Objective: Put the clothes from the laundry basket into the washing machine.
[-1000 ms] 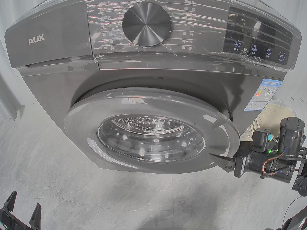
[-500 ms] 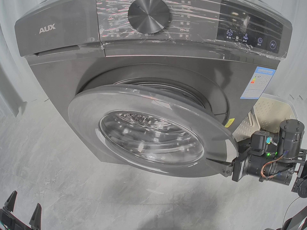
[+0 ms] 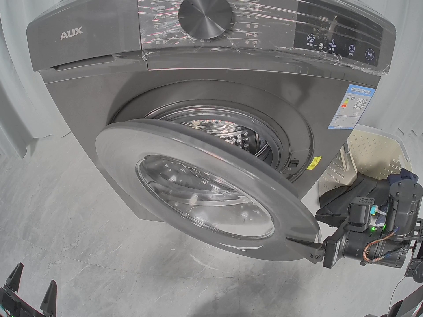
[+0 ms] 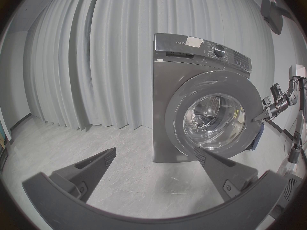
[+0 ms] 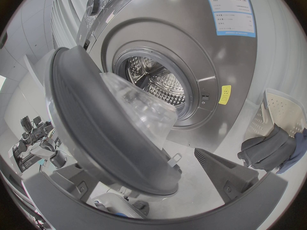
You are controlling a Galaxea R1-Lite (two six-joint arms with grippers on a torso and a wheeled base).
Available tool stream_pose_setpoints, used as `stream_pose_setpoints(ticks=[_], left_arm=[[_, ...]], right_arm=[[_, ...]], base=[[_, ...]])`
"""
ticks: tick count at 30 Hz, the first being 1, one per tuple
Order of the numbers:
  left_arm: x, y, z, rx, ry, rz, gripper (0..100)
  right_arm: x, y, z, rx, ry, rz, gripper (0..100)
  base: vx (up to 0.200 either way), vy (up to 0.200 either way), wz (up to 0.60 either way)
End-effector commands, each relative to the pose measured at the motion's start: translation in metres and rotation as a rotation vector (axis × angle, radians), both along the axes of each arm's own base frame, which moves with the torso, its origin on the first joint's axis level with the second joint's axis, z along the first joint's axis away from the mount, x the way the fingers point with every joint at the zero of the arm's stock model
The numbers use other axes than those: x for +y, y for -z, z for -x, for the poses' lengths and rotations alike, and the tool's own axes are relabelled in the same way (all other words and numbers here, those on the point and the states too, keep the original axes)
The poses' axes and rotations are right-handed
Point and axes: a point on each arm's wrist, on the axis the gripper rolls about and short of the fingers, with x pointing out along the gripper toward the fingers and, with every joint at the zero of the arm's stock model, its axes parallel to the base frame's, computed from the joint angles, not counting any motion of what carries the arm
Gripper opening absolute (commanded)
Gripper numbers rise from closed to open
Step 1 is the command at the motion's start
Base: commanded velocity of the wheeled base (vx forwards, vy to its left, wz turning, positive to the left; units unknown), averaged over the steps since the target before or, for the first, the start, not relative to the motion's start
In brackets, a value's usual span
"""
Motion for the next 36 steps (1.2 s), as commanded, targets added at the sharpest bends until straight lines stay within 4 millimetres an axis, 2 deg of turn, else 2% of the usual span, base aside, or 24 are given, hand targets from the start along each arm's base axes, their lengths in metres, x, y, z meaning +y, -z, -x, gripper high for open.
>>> stream_pose_setpoints(ticks=[1, 4, 13, 22, 28, 36], left_arm=[[0.000, 0.005, 0.000, 0.002, 0.000, -0.001, 100], [0.000, 0.005, 0.000, 0.002, 0.000, -0.001, 100], [0.000, 0.005, 0.000, 0.002, 0.000, -0.001, 100], [0.000, 0.005, 0.000, 0.002, 0.000, -0.001, 100], [0.000, 0.005, 0.000, 0.002, 0.000, -0.003, 100], [0.000, 0.005, 0.000, 0.002, 0.000, -0.003, 100]], right_arm=[[-0.002, -0.002, 0.000, -0.009, 0.008, -0.006, 100], [-0.001, -0.003, -0.001, -0.012, 0.008, -0.007, 100], [-0.002, 0.000, 0.001, -0.001, 0.008, 0.002, 100], [-0.002, 0.005, 0.006, 0.018, -0.012, 0.016, 100], [-0.006, 0.010, 0.019, 0.029, -0.038, 0.025, 100], [-0.004, 0.003, 0.011, 0.006, -0.014, 0.009, 100]], base=[[0.000, 0.200, 0.00], [0.000, 0.200, 0.00], [0.000, 0.000, 0.00], [-0.200, 0.000, 0.00], [0.000, 0.000, 0.00], [0.000, 0.000, 0.00]])
